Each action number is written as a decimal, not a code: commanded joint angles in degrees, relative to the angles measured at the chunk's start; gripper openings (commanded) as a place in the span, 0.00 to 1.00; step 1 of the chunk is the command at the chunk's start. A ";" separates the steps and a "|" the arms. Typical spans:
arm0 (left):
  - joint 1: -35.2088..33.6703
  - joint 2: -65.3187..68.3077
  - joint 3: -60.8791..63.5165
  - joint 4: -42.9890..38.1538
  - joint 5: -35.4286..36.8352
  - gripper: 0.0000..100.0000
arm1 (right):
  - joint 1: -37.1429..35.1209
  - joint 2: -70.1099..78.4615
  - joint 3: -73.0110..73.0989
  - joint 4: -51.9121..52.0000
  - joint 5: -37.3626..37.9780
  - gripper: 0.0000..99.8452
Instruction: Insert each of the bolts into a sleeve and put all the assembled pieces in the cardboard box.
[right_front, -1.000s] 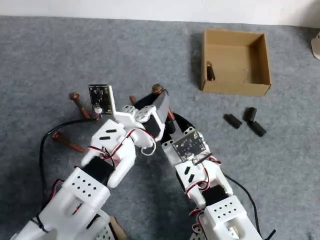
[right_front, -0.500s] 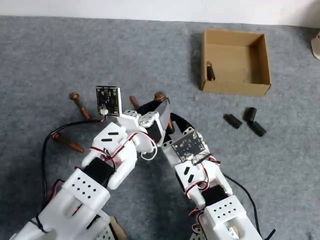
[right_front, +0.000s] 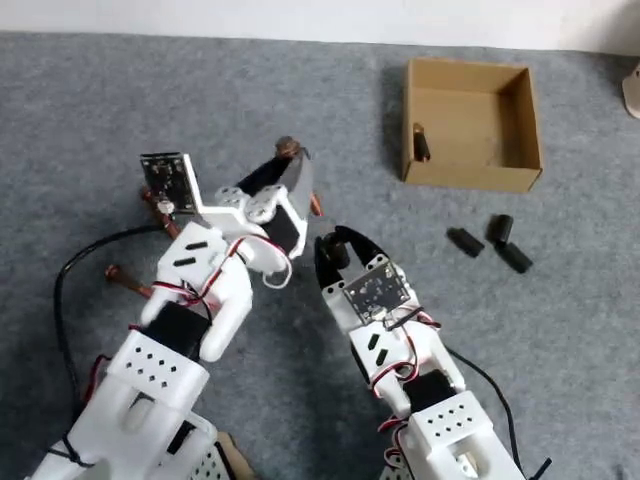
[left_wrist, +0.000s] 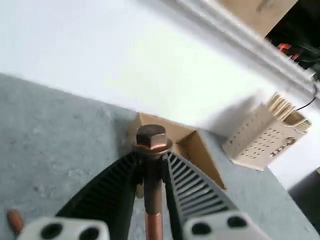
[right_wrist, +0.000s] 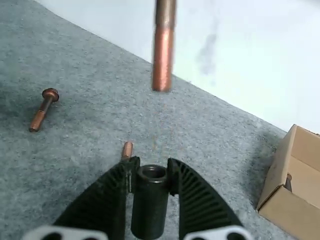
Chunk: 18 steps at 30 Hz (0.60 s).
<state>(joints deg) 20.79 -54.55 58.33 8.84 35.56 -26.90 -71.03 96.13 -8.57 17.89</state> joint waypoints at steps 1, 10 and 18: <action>0.31 -0.92 -3.47 -1.85 -0.26 0.01 | -0.57 -1.45 5.85 -0.04 0.70 0.00; 0.66 -0.92 4.88 -2.20 -0.35 0.01 | -1.89 -1.54 5.85 -0.40 0.70 0.00; 2.15 -0.84 7.16 -4.66 -0.35 0.01 | -1.98 -1.63 5.85 -0.40 0.70 0.00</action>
<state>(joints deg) 21.76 -54.46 66.07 7.16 35.38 -28.13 -71.03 96.13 -8.57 17.98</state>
